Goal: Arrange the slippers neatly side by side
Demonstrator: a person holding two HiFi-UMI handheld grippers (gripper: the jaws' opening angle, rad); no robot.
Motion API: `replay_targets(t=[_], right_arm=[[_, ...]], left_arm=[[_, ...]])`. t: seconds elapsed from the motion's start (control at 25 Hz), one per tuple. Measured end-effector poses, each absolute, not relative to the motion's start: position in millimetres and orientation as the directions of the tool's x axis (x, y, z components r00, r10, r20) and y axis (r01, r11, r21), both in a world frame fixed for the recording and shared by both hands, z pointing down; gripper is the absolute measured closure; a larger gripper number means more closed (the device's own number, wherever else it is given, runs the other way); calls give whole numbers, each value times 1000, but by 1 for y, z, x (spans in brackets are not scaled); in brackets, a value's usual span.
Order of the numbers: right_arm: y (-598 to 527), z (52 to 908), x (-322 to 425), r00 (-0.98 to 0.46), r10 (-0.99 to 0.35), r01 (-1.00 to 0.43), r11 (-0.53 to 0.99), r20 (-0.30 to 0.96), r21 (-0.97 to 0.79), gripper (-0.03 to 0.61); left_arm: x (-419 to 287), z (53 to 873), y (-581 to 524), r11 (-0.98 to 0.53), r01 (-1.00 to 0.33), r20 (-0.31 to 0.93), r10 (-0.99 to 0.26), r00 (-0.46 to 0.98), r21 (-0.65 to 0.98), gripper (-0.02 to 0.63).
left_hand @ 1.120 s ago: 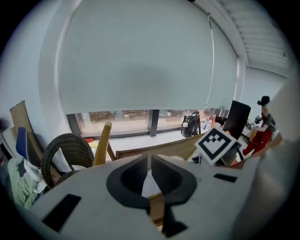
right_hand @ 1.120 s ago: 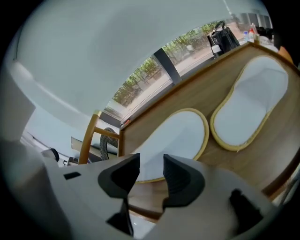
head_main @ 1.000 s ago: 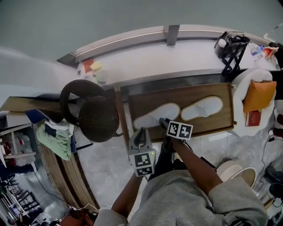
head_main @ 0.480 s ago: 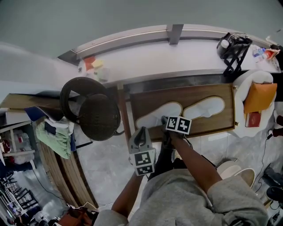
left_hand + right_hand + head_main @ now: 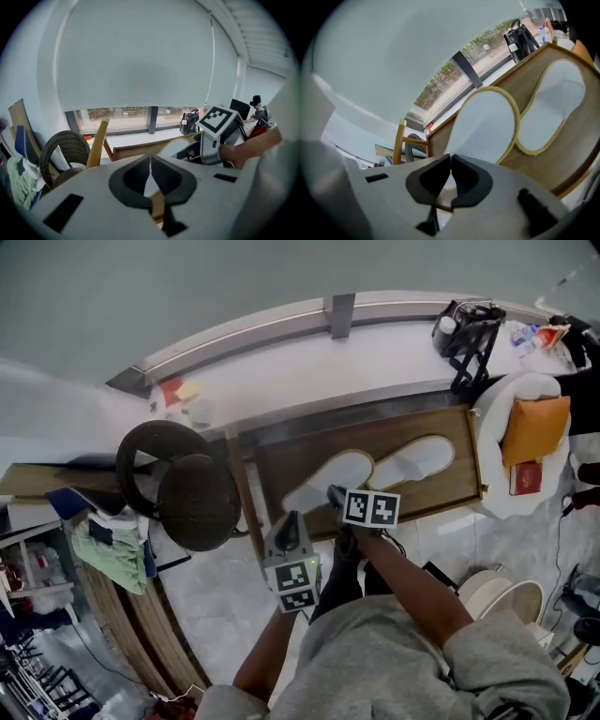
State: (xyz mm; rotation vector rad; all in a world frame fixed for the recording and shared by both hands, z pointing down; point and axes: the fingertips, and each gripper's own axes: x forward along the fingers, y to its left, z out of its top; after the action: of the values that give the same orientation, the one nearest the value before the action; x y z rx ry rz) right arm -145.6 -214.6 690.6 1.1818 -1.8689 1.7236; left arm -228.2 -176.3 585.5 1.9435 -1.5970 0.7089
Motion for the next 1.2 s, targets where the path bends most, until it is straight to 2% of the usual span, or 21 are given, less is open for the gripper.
replay_targets(t=[0.48, 0.92, 1.2], right_arm=[[-195, 639, -24, -537, -446, -762, -108, 716, -639, 548], [-176, 619, 97, -493, -525, -739, -168, 694, -653, 548], [-171, 621, 149, -482, -525, -739, -187, 701, -647, 548]], left_arm=[[-155, 575, -188, -296, -952, 677, -686, 268, 77, 598], [-28, 584, -210, -512, -854, 676, -597, 431, 91, 598], [33, 603, -217, -589, -805, 708, -540, 456, 69, 595]])
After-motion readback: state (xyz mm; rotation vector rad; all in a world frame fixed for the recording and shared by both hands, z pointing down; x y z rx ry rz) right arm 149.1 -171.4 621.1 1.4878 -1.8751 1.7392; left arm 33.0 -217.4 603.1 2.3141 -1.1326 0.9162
